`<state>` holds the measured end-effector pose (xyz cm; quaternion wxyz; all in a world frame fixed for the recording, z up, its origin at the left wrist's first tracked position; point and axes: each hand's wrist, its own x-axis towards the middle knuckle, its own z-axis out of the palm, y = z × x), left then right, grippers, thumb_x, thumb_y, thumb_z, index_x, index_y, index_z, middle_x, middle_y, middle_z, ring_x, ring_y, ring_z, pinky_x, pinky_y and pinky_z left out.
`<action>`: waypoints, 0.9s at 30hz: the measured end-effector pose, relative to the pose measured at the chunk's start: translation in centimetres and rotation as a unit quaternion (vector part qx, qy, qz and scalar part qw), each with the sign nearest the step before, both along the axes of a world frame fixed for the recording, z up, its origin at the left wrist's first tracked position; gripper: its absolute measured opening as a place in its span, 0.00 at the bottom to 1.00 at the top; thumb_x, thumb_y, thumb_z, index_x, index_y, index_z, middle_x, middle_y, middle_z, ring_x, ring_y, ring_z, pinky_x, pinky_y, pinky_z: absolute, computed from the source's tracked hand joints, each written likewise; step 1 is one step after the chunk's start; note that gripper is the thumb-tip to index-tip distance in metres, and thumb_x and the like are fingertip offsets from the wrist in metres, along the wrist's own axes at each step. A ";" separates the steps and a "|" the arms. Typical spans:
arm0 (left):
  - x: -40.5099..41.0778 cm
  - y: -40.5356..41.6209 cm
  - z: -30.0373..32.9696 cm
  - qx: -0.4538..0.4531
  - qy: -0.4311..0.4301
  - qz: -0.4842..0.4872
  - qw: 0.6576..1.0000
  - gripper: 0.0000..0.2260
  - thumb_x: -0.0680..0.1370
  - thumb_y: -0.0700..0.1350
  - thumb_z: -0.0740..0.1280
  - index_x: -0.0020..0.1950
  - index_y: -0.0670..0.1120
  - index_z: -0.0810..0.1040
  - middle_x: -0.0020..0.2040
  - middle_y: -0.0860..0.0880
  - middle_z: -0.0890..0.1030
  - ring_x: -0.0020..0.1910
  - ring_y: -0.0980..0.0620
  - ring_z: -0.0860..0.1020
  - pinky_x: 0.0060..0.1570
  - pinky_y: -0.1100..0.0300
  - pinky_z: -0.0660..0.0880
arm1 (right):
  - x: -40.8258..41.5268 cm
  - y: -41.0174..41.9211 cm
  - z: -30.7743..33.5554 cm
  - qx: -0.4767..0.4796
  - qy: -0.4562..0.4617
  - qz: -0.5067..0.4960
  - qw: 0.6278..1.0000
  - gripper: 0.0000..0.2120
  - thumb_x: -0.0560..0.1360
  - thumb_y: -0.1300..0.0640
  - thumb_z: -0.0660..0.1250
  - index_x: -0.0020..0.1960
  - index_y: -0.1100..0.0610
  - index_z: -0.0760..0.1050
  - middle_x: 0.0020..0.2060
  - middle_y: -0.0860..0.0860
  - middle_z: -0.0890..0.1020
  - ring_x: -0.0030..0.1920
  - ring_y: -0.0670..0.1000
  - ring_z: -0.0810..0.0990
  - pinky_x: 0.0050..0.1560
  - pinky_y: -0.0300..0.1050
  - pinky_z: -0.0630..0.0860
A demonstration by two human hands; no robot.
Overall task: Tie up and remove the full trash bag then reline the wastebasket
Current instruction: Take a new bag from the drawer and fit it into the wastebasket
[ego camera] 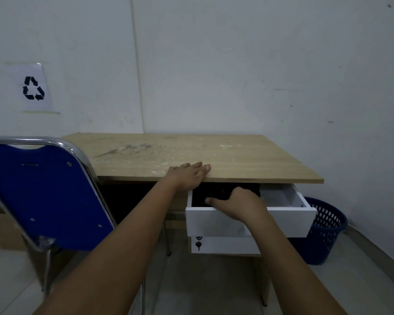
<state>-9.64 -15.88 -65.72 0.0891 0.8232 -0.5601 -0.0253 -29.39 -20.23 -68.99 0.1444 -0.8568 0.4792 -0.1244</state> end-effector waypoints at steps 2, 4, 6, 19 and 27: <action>-0.2 0.1 0.0 -0.004 -0.004 0.002 1.000 0.28 0.84 0.69 0.39 0.84 0.65 0.51 0.85 0.61 0.51 0.85 0.50 0.51 0.79 0.38 0.47 | 0.4 0.2 0.3 0.009 0.002 -0.017 1.000 0.38 0.62 0.16 0.65 0.48 0.50 0.77 0.45 0.49 0.84 0.51 0.54 0.83 0.63 0.55 0.79; -0.3 0.2 0.0 -0.005 -0.003 0.003 1.000 0.29 0.83 0.69 0.39 0.84 0.65 0.52 0.85 0.61 0.51 0.85 0.50 0.51 0.79 0.38 0.47 | 1.1 0.2 0.6 0.027 -0.007 -0.020 0.999 0.35 0.61 0.20 0.70 0.48 0.51 0.79 0.44 0.49 0.84 0.49 0.53 0.83 0.60 0.53 0.81; -0.3 0.2 0.0 -0.010 0.005 0.004 1.000 0.29 0.83 0.69 0.39 0.84 0.65 0.52 0.85 0.61 0.52 0.85 0.51 0.51 0.79 0.39 0.47 | 1.6 -0.1 0.6 0.055 -0.025 -0.005 0.998 0.23 0.68 0.33 0.75 0.47 0.52 0.81 0.41 0.50 0.84 0.45 0.53 0.83 0.52 0.48 0.82; -0.6 0.7 0.6 -0.057 0.116 0.002 0.992 0.37 0.79 0.71 0.30 0.81 0.66 0.62 0.84 0.57 0.59 0.84 0.50 0.53 0.78 0.40 0.43 | -3.6 0.0 1.9 0.144 -0.567 0.019 0.811 0.08 0.81 0.58 0.72 0.43 0.57 0.83 0.42 0.56 0.86 0.48 0.57 0.86 0.49 0.54 0.84; -0.4 0.4 0.5 -0.052 0.112 0.006 0.992 0.38 0.77 0.73 0.28 0.80 0.68 0.61 0.84 0.56 0.59 0.84 0.50 0.53 0.78 0.40 0.43 | -4.1 -0.2 6.2 0.212 -0.806 0.032 0.552 0.04 0.82 0.61 0.71 0.49 0.58 0.82 0.45 0.52 0.87 0.48 0.51 0.86 0.52 0.47 0.85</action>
